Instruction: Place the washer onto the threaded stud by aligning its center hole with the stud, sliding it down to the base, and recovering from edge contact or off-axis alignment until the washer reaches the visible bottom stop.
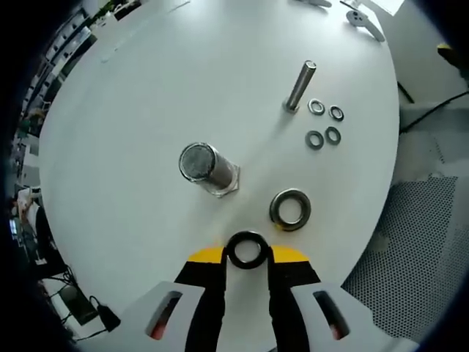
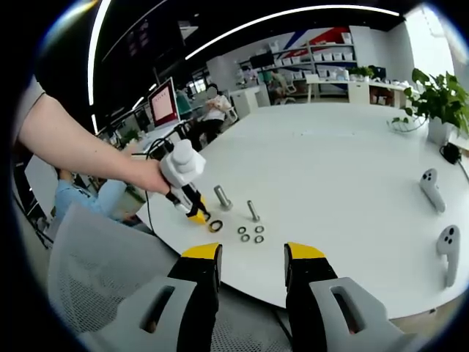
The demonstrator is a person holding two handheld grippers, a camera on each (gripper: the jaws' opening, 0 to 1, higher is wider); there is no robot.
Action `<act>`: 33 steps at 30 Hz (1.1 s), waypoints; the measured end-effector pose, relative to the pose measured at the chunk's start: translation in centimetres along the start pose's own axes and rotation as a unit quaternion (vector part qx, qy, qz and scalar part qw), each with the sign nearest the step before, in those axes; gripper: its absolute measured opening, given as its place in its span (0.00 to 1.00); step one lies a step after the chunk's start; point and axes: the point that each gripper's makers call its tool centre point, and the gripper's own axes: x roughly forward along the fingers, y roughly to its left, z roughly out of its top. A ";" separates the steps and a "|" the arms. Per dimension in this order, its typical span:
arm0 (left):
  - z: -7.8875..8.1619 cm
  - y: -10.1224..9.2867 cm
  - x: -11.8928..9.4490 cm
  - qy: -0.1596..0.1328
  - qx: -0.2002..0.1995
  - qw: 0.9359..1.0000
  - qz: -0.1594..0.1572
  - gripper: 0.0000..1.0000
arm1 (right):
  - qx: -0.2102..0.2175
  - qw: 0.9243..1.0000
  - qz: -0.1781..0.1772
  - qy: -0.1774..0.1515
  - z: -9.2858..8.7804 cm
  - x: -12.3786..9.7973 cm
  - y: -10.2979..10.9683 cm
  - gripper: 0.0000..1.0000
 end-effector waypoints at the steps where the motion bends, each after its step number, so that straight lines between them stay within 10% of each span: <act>1: 0.0 0.2 0.0 0.000 0.000 1.000 0.003 0.19 | 0.000 1.000 0.000 0.001 0.0 0.0 0.0 0.36; 33: 2.5 0.9 -5.0 -0.028 0.087 0.996 0.007 0.19 | 0.001 1.000 0.000 -0.002 0.1 0.0 0.0 0.36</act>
